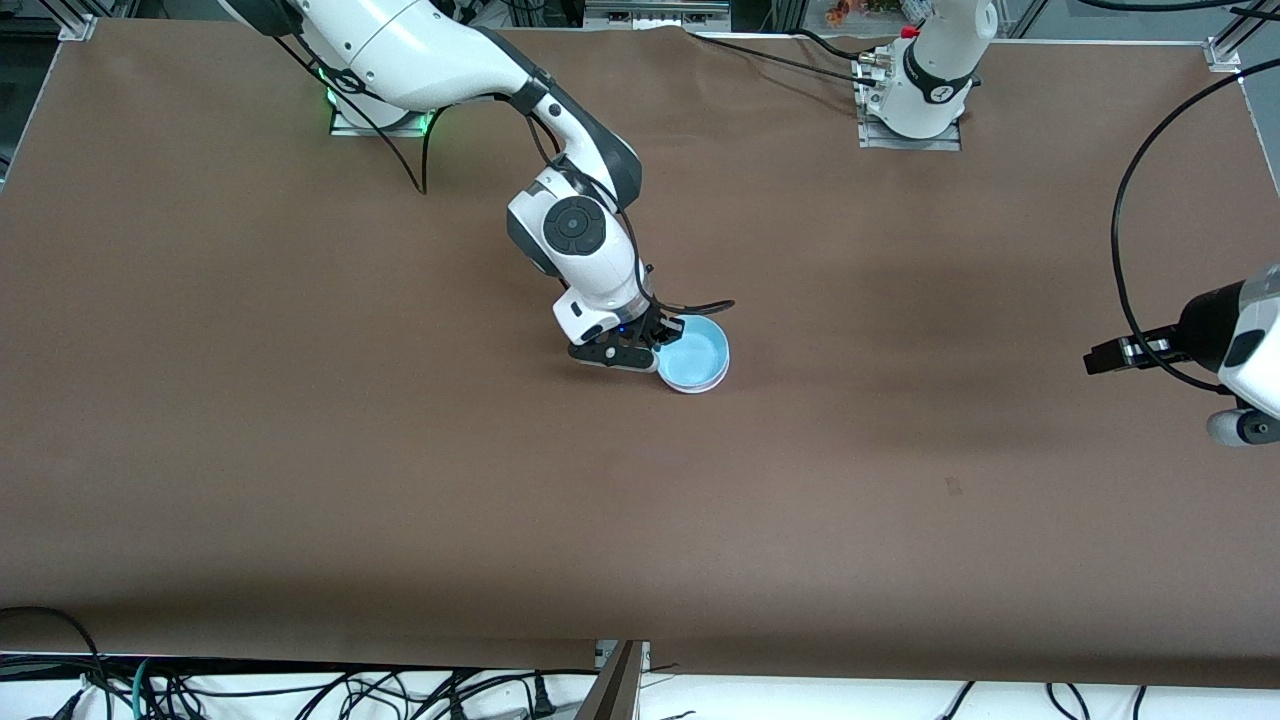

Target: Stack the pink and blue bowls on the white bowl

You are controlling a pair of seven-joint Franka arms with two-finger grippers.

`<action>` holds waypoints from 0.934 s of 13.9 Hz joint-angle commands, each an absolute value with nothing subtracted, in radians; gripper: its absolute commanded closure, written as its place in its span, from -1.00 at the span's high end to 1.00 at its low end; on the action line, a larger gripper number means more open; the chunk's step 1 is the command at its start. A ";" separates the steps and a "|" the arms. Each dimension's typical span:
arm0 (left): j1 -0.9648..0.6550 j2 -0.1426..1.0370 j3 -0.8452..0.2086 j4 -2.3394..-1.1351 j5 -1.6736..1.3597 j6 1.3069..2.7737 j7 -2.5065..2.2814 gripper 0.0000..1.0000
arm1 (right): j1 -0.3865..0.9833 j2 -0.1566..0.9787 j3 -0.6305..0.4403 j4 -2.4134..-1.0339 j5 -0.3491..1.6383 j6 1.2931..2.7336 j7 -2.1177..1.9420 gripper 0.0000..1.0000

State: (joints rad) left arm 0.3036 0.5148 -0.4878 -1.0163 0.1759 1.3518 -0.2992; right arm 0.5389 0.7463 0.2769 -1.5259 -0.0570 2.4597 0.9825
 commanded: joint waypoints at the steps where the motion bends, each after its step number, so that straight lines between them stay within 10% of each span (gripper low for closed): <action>1: 0.194 0.430 -0.353 -1.100 0.153 1.356 -0.242 0.07 | 0.549 0.756 0.270 -1.500 -0.075 2.444 0.983 -1.00; 4: 0.115 0.327 -0.244 -1.243 0.074 1.466 -0.238 0.07 | 0.549 0.756 0.270 -1.499 -0.072 2.444 0.989 -0.99; 6: 0.077 0.243 -0.180 -1.372 0.038 1.547 -0.209 0.07 | 0.551 0.758 0.270 -1.497 -0.075 2.447 0.993 0.98; 13: -0.006 0.014 -0.075 -1.717 -0.014 1.718 -0.094 0.31 | 0.525 0.733 0.268 -1.490 -0.072 2.427 0.979 1.00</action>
State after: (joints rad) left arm 0.0366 0.1375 -0.1315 -1.5388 0.0389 1.6188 -0.1263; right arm 0.5382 0.7457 0.2712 -1.5117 -0.0575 2.4593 0.9830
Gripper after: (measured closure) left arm 0.427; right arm 0.256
